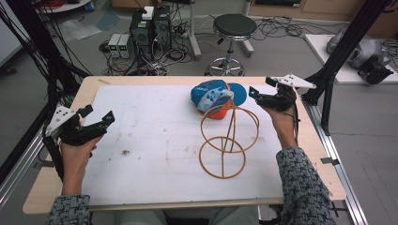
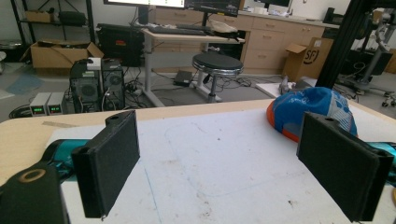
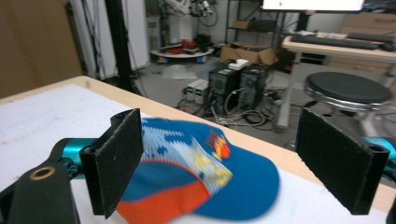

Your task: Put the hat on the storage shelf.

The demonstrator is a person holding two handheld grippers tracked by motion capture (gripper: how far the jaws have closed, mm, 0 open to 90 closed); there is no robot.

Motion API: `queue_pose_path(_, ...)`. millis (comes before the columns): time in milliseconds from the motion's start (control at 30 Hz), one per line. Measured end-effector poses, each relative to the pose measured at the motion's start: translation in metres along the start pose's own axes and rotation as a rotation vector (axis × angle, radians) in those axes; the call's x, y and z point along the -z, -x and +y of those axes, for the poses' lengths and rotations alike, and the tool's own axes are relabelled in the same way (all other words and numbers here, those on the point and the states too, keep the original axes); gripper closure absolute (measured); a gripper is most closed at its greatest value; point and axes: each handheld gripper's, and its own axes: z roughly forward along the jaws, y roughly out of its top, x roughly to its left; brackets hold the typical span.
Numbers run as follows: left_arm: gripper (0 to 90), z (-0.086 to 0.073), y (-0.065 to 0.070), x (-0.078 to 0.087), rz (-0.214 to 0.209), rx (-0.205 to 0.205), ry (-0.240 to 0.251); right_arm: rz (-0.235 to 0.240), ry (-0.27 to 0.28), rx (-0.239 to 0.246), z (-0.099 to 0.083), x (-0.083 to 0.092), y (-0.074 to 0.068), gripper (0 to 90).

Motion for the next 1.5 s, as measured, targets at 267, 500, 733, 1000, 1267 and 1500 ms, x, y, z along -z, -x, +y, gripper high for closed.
queue_pose_path(267, 13.4, 0.002, -0.001, 0.004, -0.016, 0.025, 0.017, 0.133, 0.014, -0.001, 0.031, -0.044, -0.003, 14.5)
queue_pose_path(500, 13.4, 0.004, 0.000, 0.006, -0.029, 0.028, 0.023, 0.218, 0.006, 0.009, 0.028, -0.077, -0.011, 14.5)
queue_pose_path(733, 13.5, 0.004, -0.001, 0.009, -0.025, 0.028, 0.030, 0.272, -0.039, 0.020, 0.008, -0.106, -0.017, 14.6)
queue_pose_path(1000, 14.0, 0.004, -0.001, 0.008, -0.034, 0.031, 0.026, 0.303, -0.100, 0.021, -0.010, -0.124, -0.017, 25.2)
queue_pose_path(1267, 14.0, 0.005, 0.001, 0.005, -0.040, 0.030, 0.025, 0.307, -0.154, 0.074, -0.019, -0.135, -0.023, 25.7)
queue_pose_path(1500, 14.0, 0.005, 0.002, 0.006, -0.050, 0.034, 0.024, 0.292, -0.217, 0.135, -0.027, -0.143, -0.031, 33.6)
